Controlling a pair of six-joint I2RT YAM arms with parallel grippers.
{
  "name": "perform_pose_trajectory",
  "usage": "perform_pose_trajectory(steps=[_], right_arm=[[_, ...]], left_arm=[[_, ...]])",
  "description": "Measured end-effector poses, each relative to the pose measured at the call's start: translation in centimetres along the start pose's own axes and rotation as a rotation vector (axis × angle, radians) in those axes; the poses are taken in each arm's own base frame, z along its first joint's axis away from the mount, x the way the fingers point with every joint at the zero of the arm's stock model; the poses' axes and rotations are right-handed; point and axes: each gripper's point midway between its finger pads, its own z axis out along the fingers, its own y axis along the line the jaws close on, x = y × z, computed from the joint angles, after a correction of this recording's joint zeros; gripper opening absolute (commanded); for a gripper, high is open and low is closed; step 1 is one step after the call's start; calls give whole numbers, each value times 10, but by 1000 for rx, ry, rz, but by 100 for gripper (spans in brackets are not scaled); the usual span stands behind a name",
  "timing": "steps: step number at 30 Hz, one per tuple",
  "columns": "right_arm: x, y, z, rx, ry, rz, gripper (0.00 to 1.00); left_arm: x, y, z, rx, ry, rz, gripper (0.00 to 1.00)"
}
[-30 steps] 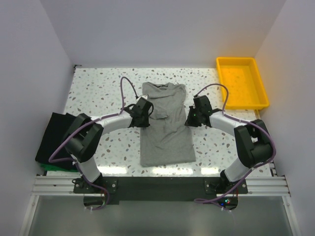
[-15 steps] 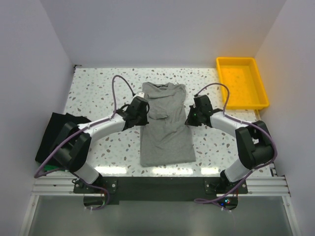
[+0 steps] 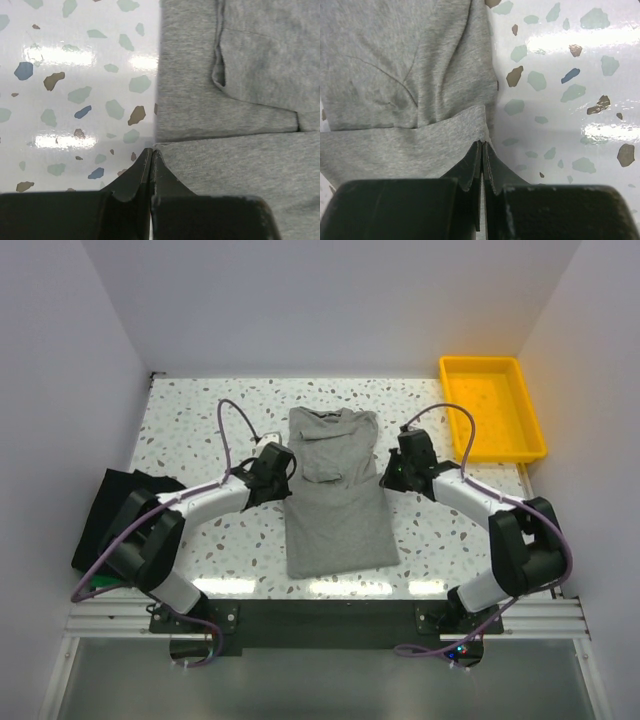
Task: Fold and stack the t-shirts
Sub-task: Fold the tshirt
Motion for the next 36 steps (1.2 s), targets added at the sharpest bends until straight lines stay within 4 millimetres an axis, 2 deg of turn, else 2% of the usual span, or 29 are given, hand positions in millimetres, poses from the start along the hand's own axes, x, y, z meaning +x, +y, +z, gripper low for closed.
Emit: perform_pose_trajectory(steps=[3, 6, 7, 9, 10, 13, 14, 18, 21, 23, 26, 29, 32, 36], right_arm=[[6, -6, 7, 26, 19, 0, 0], [13, -13, 14, 52, 45, 0, 7], [15, -14, 15, 58, 52, -1, 14], [16, -15, 15, 63, 56, 0, 21], [16, -16, 15, 65, 55, 0, 27], [17, -19, 13, 80, 59, -1, 44], [17, -20, 13, 86, 59, -4, 51], [15, -18, 2, 79, 49, -9, 61], [13, -14, -13, 48, 27, -7, 64], [20, -12, -24, 17, 26, -3, 64], [45, -15, -39, -36, 60, 18, 64], [82, -24, -54, -58, 139, 49, 64], [110, -30, -70, -86, 193, 76, 64], [135, -35, -90, -109, 235, 114, 64]], left_arm=[[5, 8, 9, -31, 20, -6, 0], [7, 12, 13, -41, 31, -14, 8], [6, 12, 14, -38, 31, -11, 16], [5, 10, 14, -24, 28, -7, 24], [3, 7, 14, -11, 25, -5, 32], [1, 2, 14, 19, 19, 11, 45], [0, 0, 14, 25, 18, 15, 45], [-10, -7, 9, 56, 4, 10, 47], [-17, -16, -1, 102, -6, 2, 54], [-19, -20, -9, 130, -3, -4, 58], [-13, -22, -23, 173, 6, -27, 59], [8, -13, -41, 203, 50, -53, 60], [30, -2, -58, 227, 92, -76, 61], [64, 7, -77, 283, 159, -103, 61]])
